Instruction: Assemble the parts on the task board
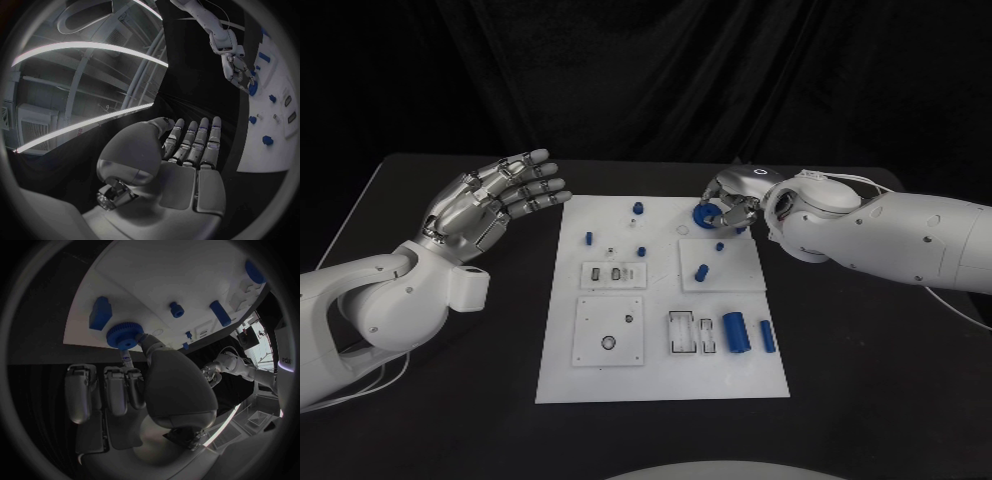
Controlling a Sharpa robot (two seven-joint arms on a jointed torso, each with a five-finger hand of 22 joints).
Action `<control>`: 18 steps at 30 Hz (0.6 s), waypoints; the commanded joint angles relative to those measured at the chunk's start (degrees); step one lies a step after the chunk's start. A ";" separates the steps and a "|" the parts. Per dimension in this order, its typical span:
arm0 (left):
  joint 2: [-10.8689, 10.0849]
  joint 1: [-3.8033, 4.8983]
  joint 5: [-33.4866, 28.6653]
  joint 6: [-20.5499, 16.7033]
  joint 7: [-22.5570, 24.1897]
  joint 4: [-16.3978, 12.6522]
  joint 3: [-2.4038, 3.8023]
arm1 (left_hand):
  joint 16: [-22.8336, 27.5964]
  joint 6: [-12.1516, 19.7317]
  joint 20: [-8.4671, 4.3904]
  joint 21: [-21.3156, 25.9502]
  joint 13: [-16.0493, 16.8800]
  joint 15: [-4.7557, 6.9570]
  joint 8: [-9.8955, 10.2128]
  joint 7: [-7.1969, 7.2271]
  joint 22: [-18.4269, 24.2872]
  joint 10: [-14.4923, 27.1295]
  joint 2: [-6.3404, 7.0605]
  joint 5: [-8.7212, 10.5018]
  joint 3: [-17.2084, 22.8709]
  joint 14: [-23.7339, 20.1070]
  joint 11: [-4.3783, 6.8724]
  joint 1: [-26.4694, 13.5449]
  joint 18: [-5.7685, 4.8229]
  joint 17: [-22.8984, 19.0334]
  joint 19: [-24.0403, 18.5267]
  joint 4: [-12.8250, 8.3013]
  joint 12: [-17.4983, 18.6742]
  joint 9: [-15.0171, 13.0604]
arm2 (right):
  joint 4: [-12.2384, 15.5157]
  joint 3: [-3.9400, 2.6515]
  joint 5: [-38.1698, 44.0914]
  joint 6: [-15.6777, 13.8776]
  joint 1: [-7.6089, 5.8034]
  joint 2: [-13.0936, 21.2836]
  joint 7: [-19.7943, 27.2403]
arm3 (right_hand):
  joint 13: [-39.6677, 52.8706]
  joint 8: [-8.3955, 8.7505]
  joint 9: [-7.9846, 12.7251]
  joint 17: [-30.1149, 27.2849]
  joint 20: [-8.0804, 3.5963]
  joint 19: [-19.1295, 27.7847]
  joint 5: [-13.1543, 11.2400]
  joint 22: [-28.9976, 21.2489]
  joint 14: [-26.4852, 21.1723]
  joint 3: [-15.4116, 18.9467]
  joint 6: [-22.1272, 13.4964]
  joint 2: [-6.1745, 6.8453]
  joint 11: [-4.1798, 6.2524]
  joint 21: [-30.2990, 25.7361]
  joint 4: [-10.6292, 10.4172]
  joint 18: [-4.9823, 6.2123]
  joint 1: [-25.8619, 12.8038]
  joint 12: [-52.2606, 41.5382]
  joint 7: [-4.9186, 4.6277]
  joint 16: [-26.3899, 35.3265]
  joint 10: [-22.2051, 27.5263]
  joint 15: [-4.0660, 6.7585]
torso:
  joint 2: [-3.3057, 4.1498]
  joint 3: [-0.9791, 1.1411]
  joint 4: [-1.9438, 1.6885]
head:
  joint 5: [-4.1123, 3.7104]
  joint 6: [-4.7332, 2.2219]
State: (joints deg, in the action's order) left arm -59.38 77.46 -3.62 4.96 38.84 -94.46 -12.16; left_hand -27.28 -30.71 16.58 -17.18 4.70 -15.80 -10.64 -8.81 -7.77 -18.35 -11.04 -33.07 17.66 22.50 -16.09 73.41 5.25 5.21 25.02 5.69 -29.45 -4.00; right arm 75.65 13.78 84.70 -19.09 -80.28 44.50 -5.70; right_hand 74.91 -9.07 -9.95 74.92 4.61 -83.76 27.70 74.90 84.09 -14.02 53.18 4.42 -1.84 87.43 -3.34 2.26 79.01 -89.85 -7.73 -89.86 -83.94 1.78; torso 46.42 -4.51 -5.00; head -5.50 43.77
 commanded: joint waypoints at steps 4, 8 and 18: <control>-0.08 -0.07 -0.22 0.87 7.67 -0.04 0.05 | -0.17 -0.22 -0.11 0.00 0.07 0.06 -0.17 -0.11 0.08 -0.20 0.01 -0.20 0.34 -0.52 -0.30 -0.56 -0.48 -0.06 -0.45 -0.04 -0.33 -0.05 | -0.15 0.34 0.53 1.71 0.64 0.24 -0.93 | 15.09 -3.13 -3.59 14.91 0.23 -3.08 2.84 11.71 5.84 -1.43 1.36 -0.67 -0.40 -0.40 1.23 -0.97 1.41 -0.15 0.87 -0.01 -6.06 -0.30 | 0.01 -0.01 0.00 | 0.13 -0.01; -0.22 -0.08 -0.22 0.86 7.54 -0.05 0.05 | -0.18 -0.19 -0.11 0.00 0.07 0.05 -0.16 -0.14 0.08 -0.19 0.02 -0.18 0.40 -0.55 -0.31 -0.59 -0.49 -0.07 -0.47 -0.03 -0.32 -0.04 | 0.56 0.32 0.53 1.34 0.65 0.47 -0.82 | 15.09 -4.39 -4.93 14.87 0.23 -3.08 1.25 11.74 5.82 -1.64 1.35 -0.65 -0.38 -0.42 1.72 -0.97 1.18 -0.15 0.97 0.02 -6.06 -0.28 | 0.00 -0.02 -0.02 | 0.19 -0.07; -0.38 -0.08 -0.22 0.80 7.20 -0.09 0.05 | -0.18 -0.19 -0.11 0.00 0.07 0.05 -0.16 -0.14 0.08 -0.19 0.02 -0.18 0.40 -0.55 -0.31 -0.59 -0.49 -0.07 -0.47 -0.03 -0.32 -0.04 | 4.21 0.22 0.53 0.73 -0.48 1.19 -0.42 | 15.09 -7.28 -8.32 14.73 0.18 -3.05 -2.82 11.76 5.76 -1.35 -0.29 -0.96 -0.26 -0.53 2.15 -0.95 0.26 -0.15 1.17 0.14 -6.06 -0.21 | -0.04 -0.05 0.18 | 0.60 -0.24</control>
State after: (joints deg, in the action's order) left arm -59.79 77.45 -3.63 5.07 38.84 -94.45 -12.16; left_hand -27.28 -30.71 16.58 -17.18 4.69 -15.58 -10.64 -8.81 -7.78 -18.34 -11.04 -33.07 17.66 22.29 -16.09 73.41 5.25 5.22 25.02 5.69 -29.45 -3.99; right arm 79.30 13.96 84.73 -19.15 -80.61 45.57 -5.69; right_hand 74.91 -12.56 -9.79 74.91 4.61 -83.76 25.04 74.95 84.09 -15.58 52.63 3.55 -1.84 87.12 -1.17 2.26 80.27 -89.84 -7.16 -89.85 -83.94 1.78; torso 46.42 -4.53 -4.94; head -4.98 43.54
